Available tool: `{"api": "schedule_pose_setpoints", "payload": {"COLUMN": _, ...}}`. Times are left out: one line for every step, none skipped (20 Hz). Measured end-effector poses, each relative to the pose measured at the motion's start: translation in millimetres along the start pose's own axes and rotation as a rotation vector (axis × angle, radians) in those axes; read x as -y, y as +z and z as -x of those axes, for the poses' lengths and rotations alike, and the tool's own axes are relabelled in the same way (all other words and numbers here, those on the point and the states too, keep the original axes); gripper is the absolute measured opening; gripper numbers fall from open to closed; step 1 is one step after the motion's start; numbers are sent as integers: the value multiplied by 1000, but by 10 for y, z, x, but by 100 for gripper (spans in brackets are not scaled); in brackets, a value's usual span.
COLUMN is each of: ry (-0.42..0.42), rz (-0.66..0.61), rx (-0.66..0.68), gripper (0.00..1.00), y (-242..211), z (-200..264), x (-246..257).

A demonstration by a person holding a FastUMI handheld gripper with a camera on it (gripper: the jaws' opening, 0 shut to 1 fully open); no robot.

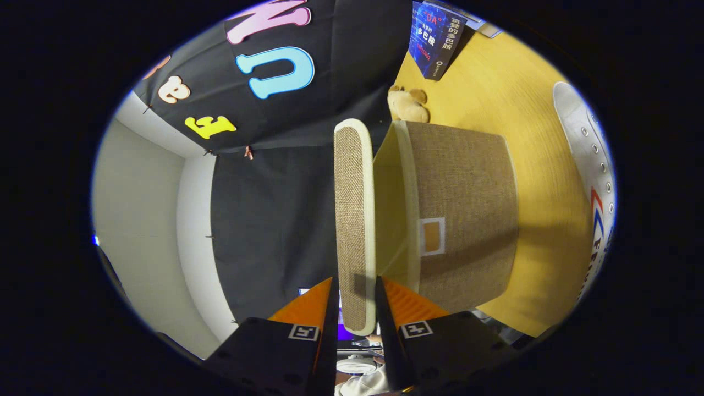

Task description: Open the storage box then place both shoes into the box .Put the left shoe in first, then the right shoe, with the right side of both shoes facing outward in a uniform manner.

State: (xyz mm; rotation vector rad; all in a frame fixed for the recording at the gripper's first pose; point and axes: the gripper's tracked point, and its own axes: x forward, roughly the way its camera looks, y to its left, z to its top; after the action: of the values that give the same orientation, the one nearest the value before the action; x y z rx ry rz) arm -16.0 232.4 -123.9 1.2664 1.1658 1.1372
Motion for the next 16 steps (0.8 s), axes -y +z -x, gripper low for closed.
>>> {"api": "schedule_pose_setpoints", "payload": {"ry": -2, "rz": 8, "rx": 22, "gripper": 12, "y": 46, "z": -28, "x": -10}}
{"api": "schedule_pose_setpoints", "payload": {"ry": 16, "rz": 8, "rx": 30, "gripper": 12, "y": 50, "z": -18, "x": -73}}
{"api": "schedule_pose_setpoints", "payload": {"ry": 24, "rz": 6, "rx": 36, "gripper": 9, "y": 45, "z": -29, "x": -116}}
{"api": "schedule_pose_setpoints", "payload": {"ry": 31, "rz": 4, "rx": 48, "gripper": 8, "y": 34, "z": -12, "x": -160}}
{"api": "schedule_pose_setpoints", "payload": {"ry": 33, "rz": 4, "rx": 60, "gripper": 6, "y": 40, "z": -18, "x": -205}}
{"api": "schedule_pose_setpoints", "payload": {"ry": 39, "rz": 6, "rx": 69, "gripper": 6, "y": 17, "z": -21, "x": -292}}
{"api": "schedule_pose_setpoints", "payload": {"ry": 39, "rz": 15, "rx": 73, "gripper": 5, "y": -4, "z": -39, "x": -362}}
{"api": "schedule_pose_setpoints", "payload": {"ry": 32, "rz": 30, "rx": 82, "gripper": 5, "y": -28, "z": -56, "x": -441}}
{"api": "schedule_pose_setpoints", "payload": {"ry": 23, "rz": 44, "rx": 89, "gripper": 5, "y": -37, "z": -88, "x": -505}}
{"api": "schedule_pose_setpoints", "payload": {"ry": 7, "rz": 51, "rx": 94, "gripper": 5, "y": -54, "z": -117, "x": -550}}
{"api": "schedule_pose_setpoints", "payload": {"ry": 3, "rz": 54, "rx": 98, "gripper": 5, "y": -70, "z": -160, "x": -621}}
{"api": "schedule_pose_setpoints", "payload": {"ry": -2, "rz": 60, "rx": 106, "gripper": 5, "y": -75, "z": -208, "x": -709}}
{"api": "schedule_pose_setpoints", "payload": {"ry": -3, "rz": 70, "rx": 113, "gripper": 5, "y": -83, "z": -257, "x": -800}}
{"api": "schedule_pose_setpoints", "payload": {"ry": -11, "rz": 85, "rx": 117, "gripper": 5, "y": -102, "z": -319, "x": -886}}
{"api": "schedule_pose_setpoints", "payload": {"ry": -23, "rz": 105, "rx": 125, "gripper": 5, "y": -118, "z": -385, "x": -950}}
{"api": "schedule_pose_setpoints", "payload": {"ry": -32, "rz": 124, "rx": 134, "gripper": 5, "y": -122, "z": -460, "x": -1022}}
